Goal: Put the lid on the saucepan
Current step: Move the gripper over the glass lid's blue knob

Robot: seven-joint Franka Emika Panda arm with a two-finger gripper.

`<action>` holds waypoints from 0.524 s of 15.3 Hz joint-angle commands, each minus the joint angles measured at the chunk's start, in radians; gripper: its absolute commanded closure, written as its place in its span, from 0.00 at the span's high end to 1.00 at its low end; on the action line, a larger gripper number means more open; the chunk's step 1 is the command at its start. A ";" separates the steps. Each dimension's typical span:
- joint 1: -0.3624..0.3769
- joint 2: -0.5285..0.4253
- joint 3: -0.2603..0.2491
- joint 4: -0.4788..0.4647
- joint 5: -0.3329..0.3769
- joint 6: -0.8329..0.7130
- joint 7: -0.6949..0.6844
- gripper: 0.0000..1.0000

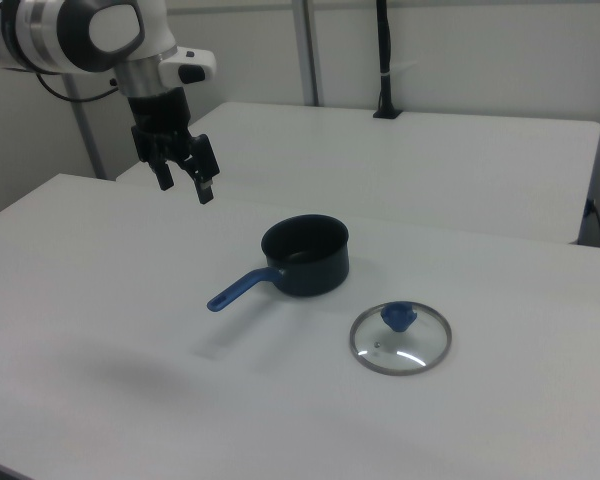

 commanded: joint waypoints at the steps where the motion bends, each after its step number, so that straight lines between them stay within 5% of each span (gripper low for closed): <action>1: 0.000 -0.011 -0.006 0.002 0.016 -0.030 -0.012 1.00; 8: -0.001 -0.008 -0.006 0.002 0.018 -0.027 -0.015 1.00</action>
